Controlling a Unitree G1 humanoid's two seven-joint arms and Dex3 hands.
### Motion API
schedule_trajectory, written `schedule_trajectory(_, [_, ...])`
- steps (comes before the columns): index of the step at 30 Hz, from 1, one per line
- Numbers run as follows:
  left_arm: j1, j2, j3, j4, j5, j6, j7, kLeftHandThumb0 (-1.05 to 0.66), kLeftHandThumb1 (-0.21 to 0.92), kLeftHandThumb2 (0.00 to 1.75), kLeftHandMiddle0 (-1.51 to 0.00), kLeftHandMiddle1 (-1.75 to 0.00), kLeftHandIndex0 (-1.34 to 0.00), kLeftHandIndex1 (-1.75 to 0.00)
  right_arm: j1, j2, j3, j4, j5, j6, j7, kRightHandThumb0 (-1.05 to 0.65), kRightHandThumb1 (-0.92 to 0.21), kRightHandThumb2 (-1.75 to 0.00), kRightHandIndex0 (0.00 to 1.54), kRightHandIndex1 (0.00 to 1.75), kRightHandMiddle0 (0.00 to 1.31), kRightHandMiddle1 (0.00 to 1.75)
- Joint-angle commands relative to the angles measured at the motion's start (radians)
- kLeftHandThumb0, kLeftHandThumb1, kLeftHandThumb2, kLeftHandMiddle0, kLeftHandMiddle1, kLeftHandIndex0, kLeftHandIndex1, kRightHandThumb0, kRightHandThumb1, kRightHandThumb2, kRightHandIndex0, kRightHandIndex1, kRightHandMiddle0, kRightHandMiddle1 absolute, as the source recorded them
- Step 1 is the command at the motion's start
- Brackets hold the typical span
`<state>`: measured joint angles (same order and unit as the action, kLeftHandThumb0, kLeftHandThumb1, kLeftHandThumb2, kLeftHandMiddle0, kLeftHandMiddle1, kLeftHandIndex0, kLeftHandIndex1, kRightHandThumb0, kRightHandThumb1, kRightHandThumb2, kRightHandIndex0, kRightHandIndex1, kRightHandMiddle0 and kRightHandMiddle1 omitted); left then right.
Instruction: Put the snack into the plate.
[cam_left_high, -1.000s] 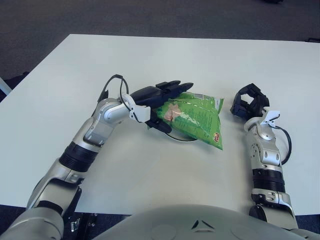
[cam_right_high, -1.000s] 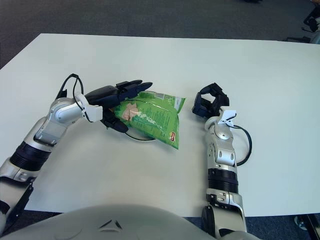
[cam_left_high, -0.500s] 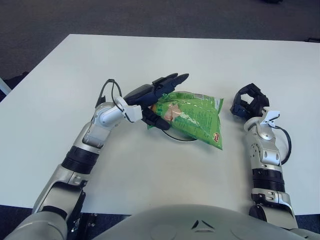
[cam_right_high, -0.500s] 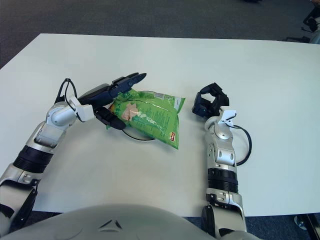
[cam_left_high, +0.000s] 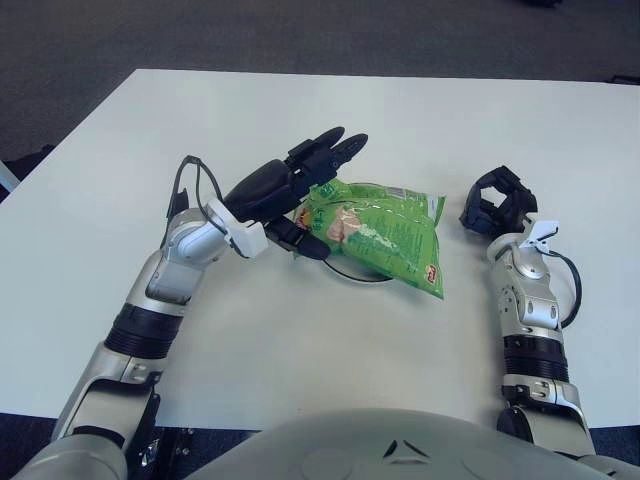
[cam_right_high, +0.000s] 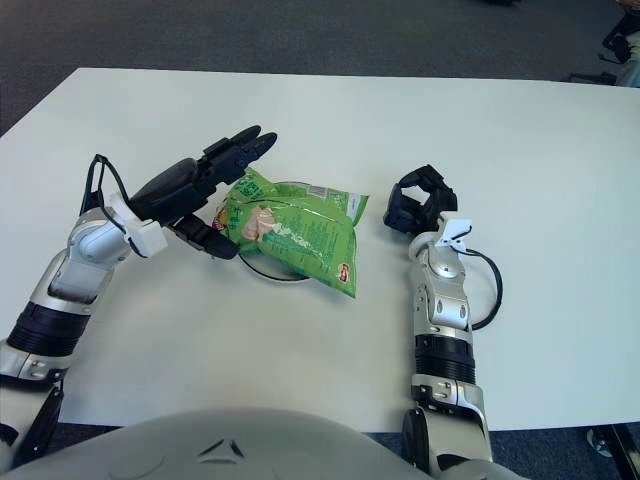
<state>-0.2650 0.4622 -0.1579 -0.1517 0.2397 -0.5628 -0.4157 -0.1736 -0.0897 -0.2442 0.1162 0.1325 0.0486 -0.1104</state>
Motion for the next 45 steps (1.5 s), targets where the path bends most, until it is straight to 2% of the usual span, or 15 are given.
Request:
schedule_trajectory(1, [0.014,0.034,0.033,-0.060,-0.001,0.053,-0.018,-1.05,0.92,0.48,0.00,0.00,0.00,0.00,0.078,0.024,-0.005,0.064,0.005,0.010,0.004,-0.50,-0.28,-1.37,1.30,1.75,0.65,1.75])
schedule_trajectory(5, [0.039,0.087,0.081,-0.078,-0.012,0.064,-0.029,-1.05,0.92,0.51,0.00,0.00,0.00,0.00,0.075,0.025,-0.008,0.066,0.006,0.014,0.002,-0.50,-0.27,-1.37,1.30,1.75,0.65,1.75])
schedule_trajectory(10, [0.053,0.102,0.100,-0.084,0.002,0.068,-0.022,-1.05,0.92,0.55,0.00,0.00,0.00,0.00,0.074,0.027,-0.011,0.067,0.007,0.016,0.002,-0.50,-0.27,-1.37,1.30,1.75,0.65,1.75])
schedule_trajectory(14, [0.067,0.131,0.133,-0.101,0.021,0.109,-0.025,-1.05,0.92,0.59,0.00,0.00,0.00,0.00,0.073,0.028,-0.013,0.067,0.008,0.018,0.003,-0.50,-0.27,-1.38,1.30,1.75,0.66,1.75])
schedule_trajectory(17, [0.091,0.162,0.175,-0.058,0.081,0.111,0.008,-1.05,0.92,0.64,0.00,0.00,0.00,0.00,0.073,0.027,-0.013,0.069,0.008,0.016,0.005,-0.50,-0.26,-1.38,1.30,1.75,0.66,1.75])
schedule_trajectory(21, [0.117,0.157,0.185,-0.015,0.149,0.102,0.064,-1.05,0.92,0.76,0.00,0.00,0.00,0.00,0.073,0.026,-0.013,0.068,0.008,0.013,0.008,-0.50,-0.26,-1.39,1.30,1.75,0.66,1.75])
schedule_trajectory(29, [0.133,0.148,0.187,-0.002,0.180,0.120,0.104,-1.05,0.92,0.91,0.00,0.00,0.00,0.00,0.075,0.025,-0.013,0.065,0.008,0.015,0.010,-0.51,-0.26,-1.39,1.30,1.75,0.67,1.75])
schedule_trajectory(35, [0.122,0.153,0.188,0.040,0.196,0.137,0.123,-1.05,0.92,0.99,0.00,0.00,0.00,0.00,0.074,0.026,-0.013,0.065,0.008,0.017,0.011,-0.51,-0.25,-1.40,1.30,1.75,0.67,1.75])
schedule_trajectory(41, [0.092,0.164,0.181,0.174,0.211,0.104,0.171,-1.05,0.92,1.03,0.00,0.00,0.00,0.00,0.073,0.025,-0.013,0.068,0.006,0.014,0.012,-0.51,-0.25,-1.40,1.30,1.75,0.67,1.75])
schedule_trajectory(45, [0.083,0.145,0.185,0.207,0.196,0.113,0.194,-1.05,0.92,1.03,0.00,0.00,0.00,0.00,0.074,0.023,-0.012,0.073,0.005,0.003,0.018,-0.51,-0.25,-1.41,1.30,1.75,0.67,1.75])
